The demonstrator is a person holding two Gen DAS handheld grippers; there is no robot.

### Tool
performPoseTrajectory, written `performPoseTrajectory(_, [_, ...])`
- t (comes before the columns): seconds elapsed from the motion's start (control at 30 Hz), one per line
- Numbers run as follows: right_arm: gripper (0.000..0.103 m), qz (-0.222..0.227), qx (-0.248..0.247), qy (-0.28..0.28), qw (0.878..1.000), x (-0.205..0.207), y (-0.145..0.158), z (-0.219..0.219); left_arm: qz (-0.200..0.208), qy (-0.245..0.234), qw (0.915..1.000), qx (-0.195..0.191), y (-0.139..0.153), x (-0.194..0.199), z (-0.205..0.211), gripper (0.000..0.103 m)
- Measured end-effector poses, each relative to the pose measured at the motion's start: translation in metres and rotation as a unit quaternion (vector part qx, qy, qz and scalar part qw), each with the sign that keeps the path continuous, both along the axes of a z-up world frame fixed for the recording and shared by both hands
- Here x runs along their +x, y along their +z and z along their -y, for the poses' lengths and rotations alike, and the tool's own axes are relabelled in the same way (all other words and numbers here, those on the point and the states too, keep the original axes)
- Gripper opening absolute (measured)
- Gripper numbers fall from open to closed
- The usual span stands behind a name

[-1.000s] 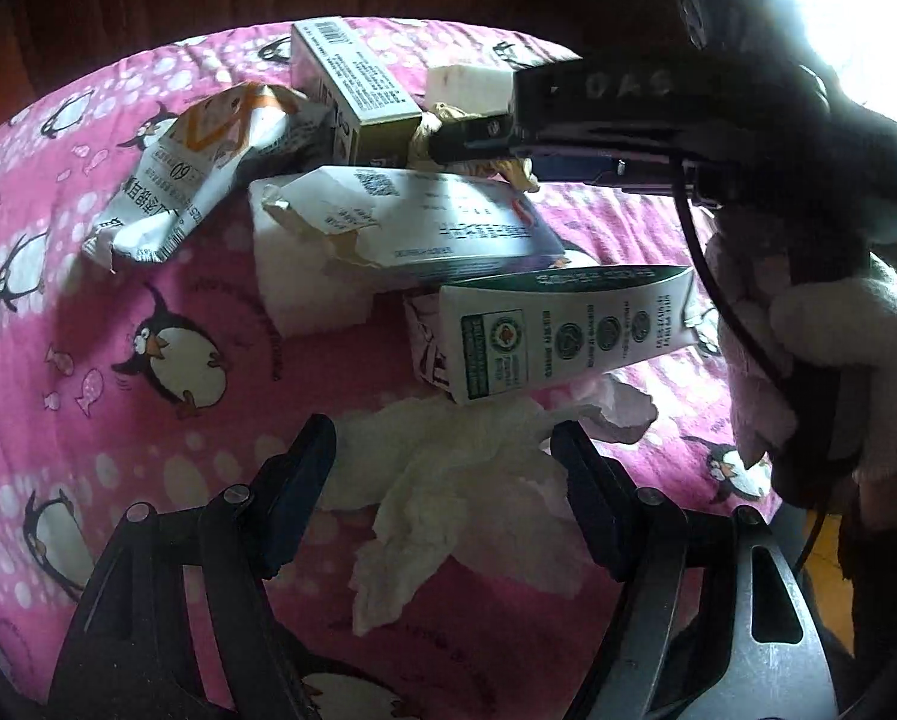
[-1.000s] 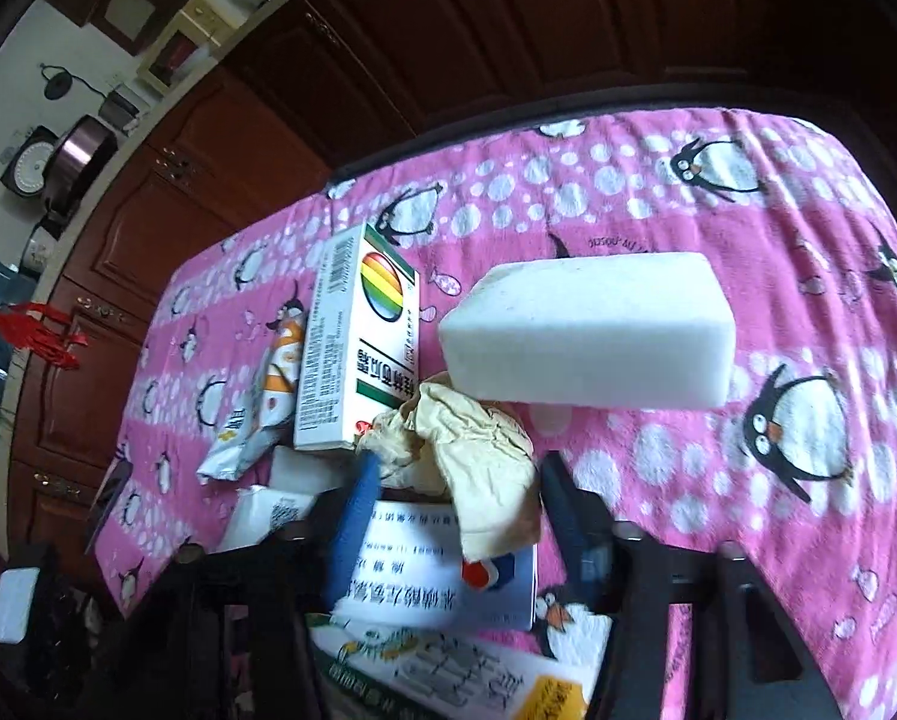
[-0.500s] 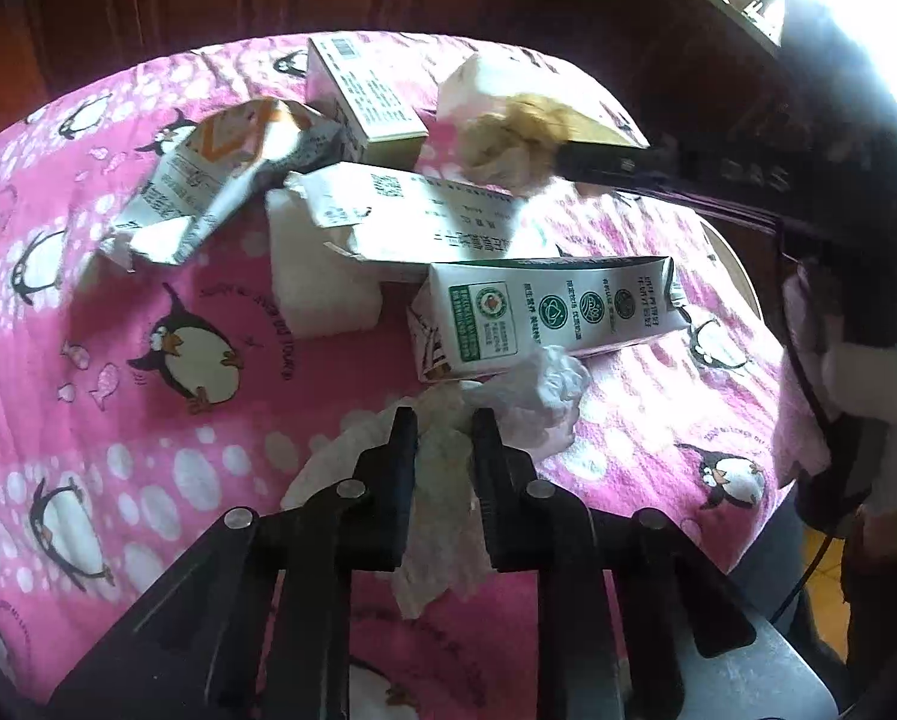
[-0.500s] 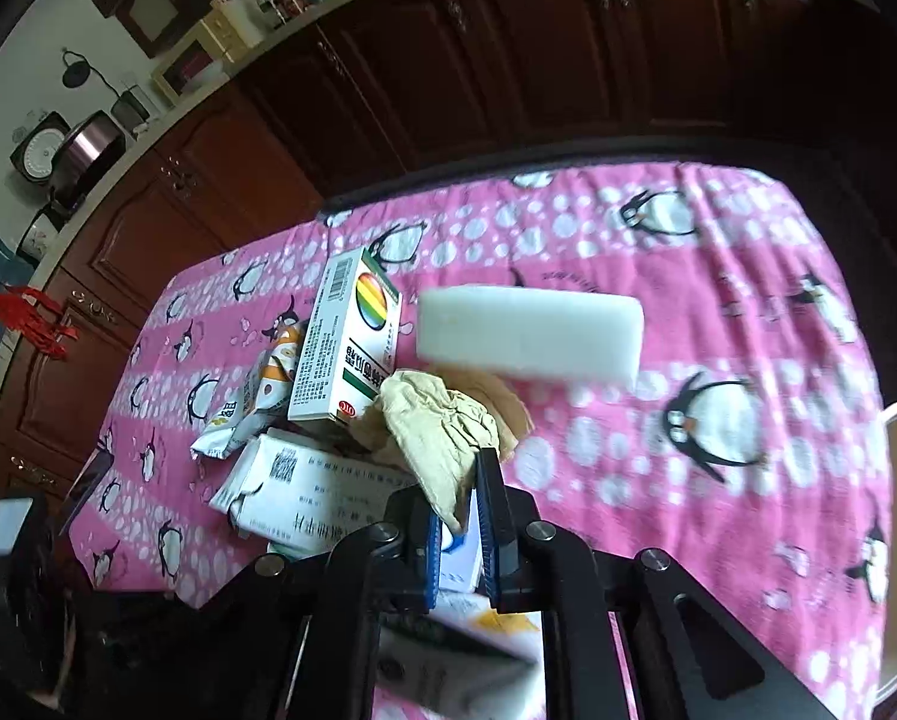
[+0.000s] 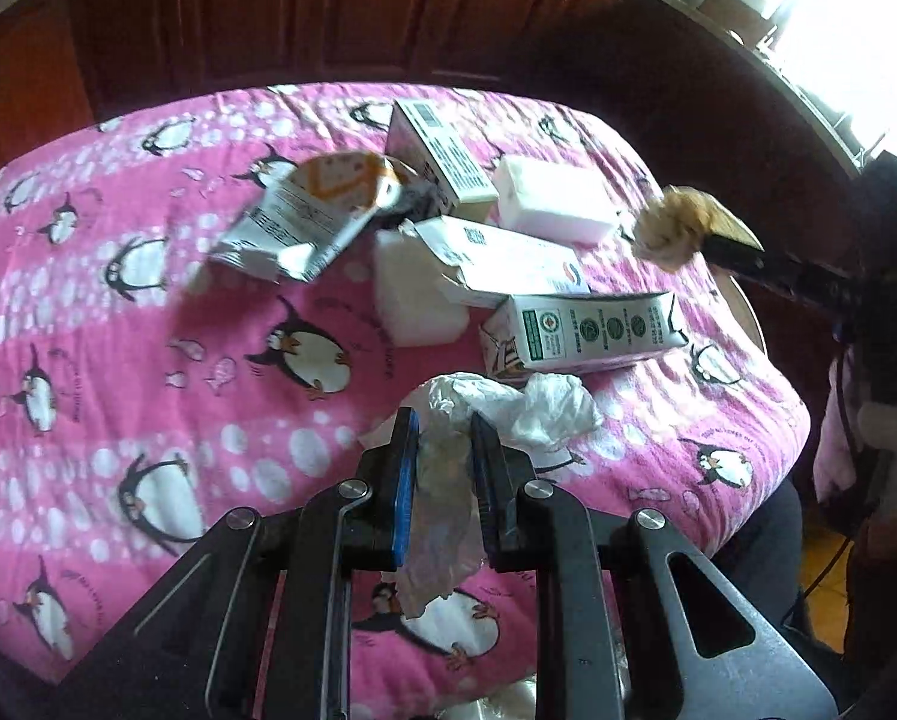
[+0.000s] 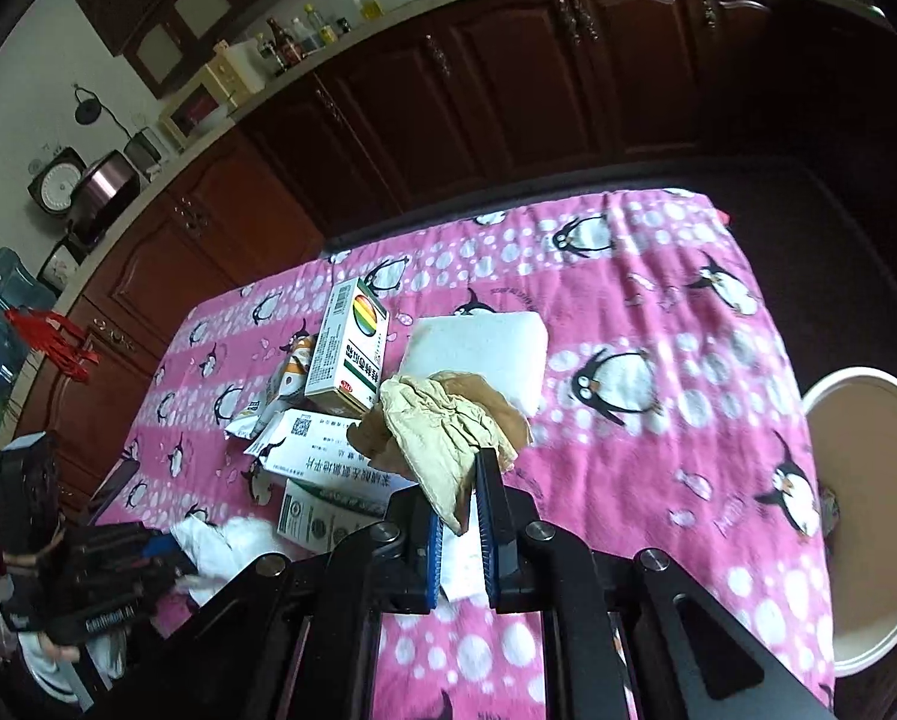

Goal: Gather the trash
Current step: 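Grasp crumpled tissue with the left gripper while the right gripper grasps a beige paper, then carry the tissue and beige paper over the white bin and open both grippers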

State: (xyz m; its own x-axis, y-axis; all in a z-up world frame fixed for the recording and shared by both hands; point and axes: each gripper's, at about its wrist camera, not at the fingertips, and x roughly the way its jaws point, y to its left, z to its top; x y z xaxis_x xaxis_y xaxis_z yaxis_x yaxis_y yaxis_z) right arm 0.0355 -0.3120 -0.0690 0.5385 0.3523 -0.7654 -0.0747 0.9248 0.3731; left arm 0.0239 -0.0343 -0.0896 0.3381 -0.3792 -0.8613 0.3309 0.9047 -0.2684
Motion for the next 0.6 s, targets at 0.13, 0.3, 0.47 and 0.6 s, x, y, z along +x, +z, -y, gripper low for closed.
performPoseTrajectory(0.13, [0.009, 0.006, 0.0, -0.006, 1.0, -0.016, 0.006, 0.009, 0.015, 0.004, 0.9999, 0.004, 0.01, -0.003, -0.001, 0.015])
performPoseTrajectory(0.3, [0.009, 0.008, 0.009, -0.016, 1.0, -0.032, 0.008, 0.021, 0.026, -0.002, 0.9997, 0.005, 0.018, -0.004, 0.006, 0.015])
performPoseTrajectory(0.47, [0.009, 0.012, 0.013, -0.021, 1.0, -0.044, 0.012, 0.028, 0.035, -0.011, 0.9993, 0.003, 0.027, -0.004, 0.019, 0.015])
performPoseTrajectory(0.6, [0.009, 0.015, 0.018, -0.028, 0.999, -0.052, 0.014, 0.035, 0.047, -0.021, 0.9986, 0.0, 0.036, -0.003, 0.031, 0.015])
